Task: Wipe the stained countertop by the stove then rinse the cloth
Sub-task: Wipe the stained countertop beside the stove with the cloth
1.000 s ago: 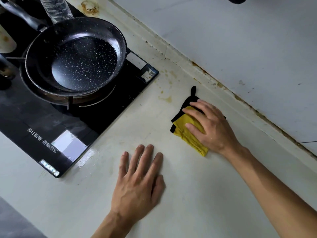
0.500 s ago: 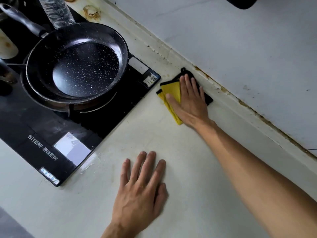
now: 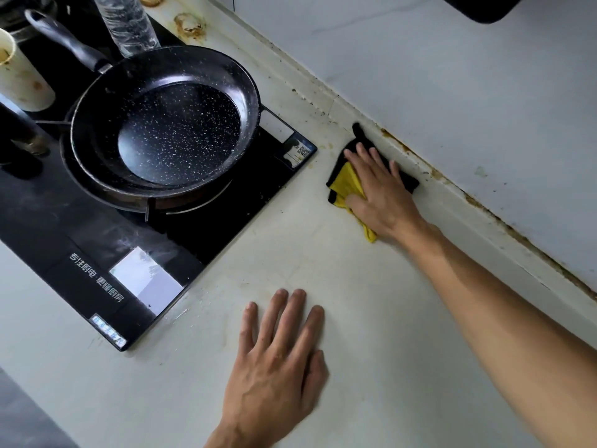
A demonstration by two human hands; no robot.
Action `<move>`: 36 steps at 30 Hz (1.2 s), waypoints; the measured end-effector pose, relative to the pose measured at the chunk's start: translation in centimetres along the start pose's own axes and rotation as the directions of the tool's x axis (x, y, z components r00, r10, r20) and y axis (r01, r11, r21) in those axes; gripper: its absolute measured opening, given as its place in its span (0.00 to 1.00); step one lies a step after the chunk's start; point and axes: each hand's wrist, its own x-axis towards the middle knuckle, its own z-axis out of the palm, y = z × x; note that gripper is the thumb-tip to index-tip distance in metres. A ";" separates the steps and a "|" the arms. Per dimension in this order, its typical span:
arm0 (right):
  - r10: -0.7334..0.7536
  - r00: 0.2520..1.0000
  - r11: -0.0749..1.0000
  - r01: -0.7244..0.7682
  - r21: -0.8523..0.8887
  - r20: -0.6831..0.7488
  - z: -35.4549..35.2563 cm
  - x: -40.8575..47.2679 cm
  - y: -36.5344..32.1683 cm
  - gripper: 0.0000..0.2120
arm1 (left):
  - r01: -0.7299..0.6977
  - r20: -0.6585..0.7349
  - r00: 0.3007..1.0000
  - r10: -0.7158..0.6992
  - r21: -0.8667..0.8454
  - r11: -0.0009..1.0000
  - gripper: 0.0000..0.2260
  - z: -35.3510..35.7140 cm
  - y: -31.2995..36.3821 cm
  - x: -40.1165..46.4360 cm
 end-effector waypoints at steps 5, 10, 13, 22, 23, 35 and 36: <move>0.044 0.997 0.999 -0.044 0.009 -0.060 1.3 4.1 -4.0 0.35 | 0.000 0.002 1.000 0.000 0.013 1.000 0.26 -0.2 0.0 0.1; -0.134 0.985 0.985 0.121 -0.120 -0.111 3.3 -0.1 -3.5 0.34 | -0.001 0.009 1.000 0.001 0.016 1.000 0.27 -0.1 0.0 0.0; -0.189 0.979 0.971 0.175 -0.162 -0.078 3.2 -1.2 -1.5 0.36 | 0.000 0.006 1.000 0.000 0.020 1.000 0.27 0.0 -0.1 0.0; -0.091 0.988 0.992 0.080 -0.094 -0.124 2.4 3.9 -3.5 0.37 | -0.003 0.007 1.000 0.002 0.025 1.000 0.27 0.0 -0.1 0.0; -0.091 0.987 0.991 0.078 -0.107 -0.130 2.7 3.2 -3.6 0.36 | 0.000 0.009 1.000 0.000 0.024 1.000 0.27 0.0 -0.1 0.0; -0.003 0.981 0.990 -0.025 -0.142 -0.192 4.5 -3.3 -3.6 0.36 | 0.002 0.029 1.000 -0.003 0.016 1.000 0.23 -0.3 0.0 0.1; 0.049 0.976 0.989 -0.076 -0.123 -0.214 4.9 -3.3 -4.3 0.36 | 0.005 0.033 0.999 -0.005 0.017 1.000 0.23 -0.4 0.0 0.2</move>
